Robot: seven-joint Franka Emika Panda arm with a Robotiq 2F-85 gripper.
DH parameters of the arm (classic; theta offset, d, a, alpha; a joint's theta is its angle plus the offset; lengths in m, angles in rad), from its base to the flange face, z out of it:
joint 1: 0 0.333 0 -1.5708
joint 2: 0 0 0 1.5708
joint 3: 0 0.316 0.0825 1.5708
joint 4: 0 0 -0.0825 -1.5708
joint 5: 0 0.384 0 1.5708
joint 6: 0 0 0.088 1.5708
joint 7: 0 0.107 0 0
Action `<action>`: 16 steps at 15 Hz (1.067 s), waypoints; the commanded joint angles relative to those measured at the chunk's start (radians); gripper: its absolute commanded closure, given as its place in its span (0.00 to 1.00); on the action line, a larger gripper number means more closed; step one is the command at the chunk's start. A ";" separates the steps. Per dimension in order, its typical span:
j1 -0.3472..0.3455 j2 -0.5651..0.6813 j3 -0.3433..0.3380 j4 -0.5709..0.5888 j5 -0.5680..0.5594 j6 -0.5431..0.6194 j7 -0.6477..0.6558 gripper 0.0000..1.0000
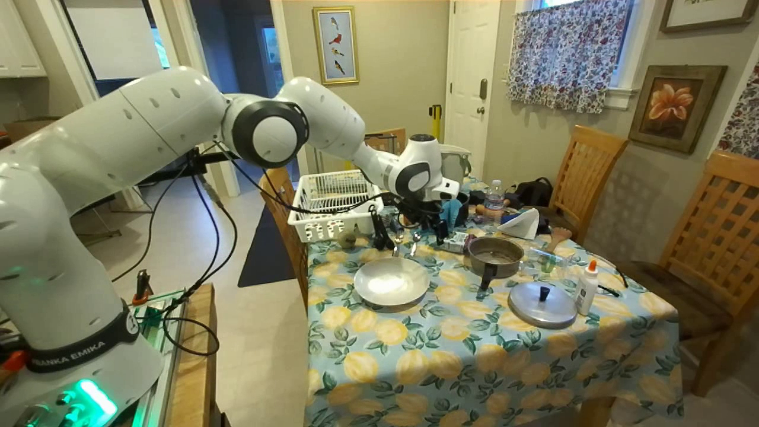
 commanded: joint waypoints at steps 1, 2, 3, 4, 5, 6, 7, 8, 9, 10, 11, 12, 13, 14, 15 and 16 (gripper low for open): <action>0.010 0.077 0.004 0.111 0.012 -0.016 -0.051 0.00; 0.013 0.088 0.002 0.126 0.009 -0.020 -0.059 0.00; 0.019 0.099 -0.004 0.143 0.007 -0.021 -0.055 0.00; 0.037 0.103 -0.030 0.155 0.004 -0.038 -0.005 0.00; 0.022 0.062 -0.014 0.082 0.011 -0.009 -0.033 0.00; 0.028 0.071 -0.020 0.095 0.010 -0.012 -0.028 0.00; 0.026 0.071 -0.017 0.095 0.000 -0.010 -0.022 0.00; 0.025 0.058 -0.023 0.078 -0.005 0.014 -0.021 0.00; 0.027 0.065 -0.034 0.083 -0.014 0.037 -0.023 0.00; 0.020 0.073 -0.032 0.092 -0.010 0.049 -0.026 0.00; 0.012 0.080 -0.028 0.096 -0.004 0.063 -0.037 0.00; 0.008 0.085 -0.028 0.098 -0.002 0.081 -0.037 0.00; 0.006 0.095 -0.026 0.109 0.011 0.086 -0.049 0.00; 0.002 0.098 -0.022 0.109 0.012 0.094 -0.057 0.00; -0.001 0.102 -0.019 0.110 0.013 0.095 -0.063 0.00; -0.006 0.107 -0.008 0.112 0.017 0.095 -0.077 0.00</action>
